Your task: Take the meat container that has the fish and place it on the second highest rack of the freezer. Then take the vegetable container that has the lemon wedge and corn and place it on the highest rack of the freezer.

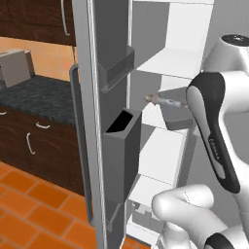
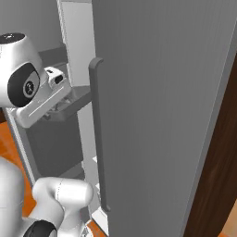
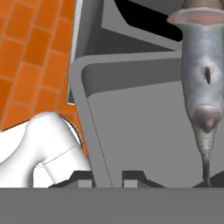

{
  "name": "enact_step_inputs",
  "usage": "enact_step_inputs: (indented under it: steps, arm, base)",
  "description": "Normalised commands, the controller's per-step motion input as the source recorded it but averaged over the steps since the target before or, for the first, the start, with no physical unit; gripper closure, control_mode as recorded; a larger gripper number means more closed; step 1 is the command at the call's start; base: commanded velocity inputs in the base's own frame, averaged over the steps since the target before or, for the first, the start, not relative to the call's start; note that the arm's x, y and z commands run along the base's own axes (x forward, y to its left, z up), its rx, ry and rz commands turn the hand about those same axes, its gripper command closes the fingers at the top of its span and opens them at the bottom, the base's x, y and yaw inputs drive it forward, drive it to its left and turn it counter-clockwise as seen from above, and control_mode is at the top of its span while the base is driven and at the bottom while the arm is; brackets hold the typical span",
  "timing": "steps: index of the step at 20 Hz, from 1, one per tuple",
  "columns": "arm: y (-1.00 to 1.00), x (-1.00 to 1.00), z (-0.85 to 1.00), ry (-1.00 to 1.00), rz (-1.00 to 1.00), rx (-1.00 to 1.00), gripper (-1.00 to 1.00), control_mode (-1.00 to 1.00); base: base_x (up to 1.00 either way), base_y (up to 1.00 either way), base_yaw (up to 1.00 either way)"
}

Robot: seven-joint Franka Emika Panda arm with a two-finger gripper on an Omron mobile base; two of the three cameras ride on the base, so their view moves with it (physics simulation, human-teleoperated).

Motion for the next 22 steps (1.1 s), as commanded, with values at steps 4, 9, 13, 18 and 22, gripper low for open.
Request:
enact_step_inputs:
  steps: [4, 9, 13, 18, 22]
  arm:
    - [-0.04, 0.63, -0.27, 0.0, -0.01, 0.01, 1.0, -1.0]
    - [0.0, 0.89, -0.01, 0.0, -0.03, 0.0, 1.0, -1.0]
    - [0.0, 0.87, -0.3, 0.0, -0.02, 0.0, 1.0, -1.0]
    - [0.0, 0.85, -0.44, 0.0, -0.01, 0.0, 1.0, -1.0]
    - [0.0, 0.94, -0.44, -0.03, 0.0, 0.0, 1.0, -1.0]
  base:
    - [0.0, 0.0, 0.0]
    - [0.0, 0.0, 0.0]
    - [0.0, 0.0, 0.0]
    - [0.0, 0.0, 0.0]
    - [0.0, 0.0, 0.0]
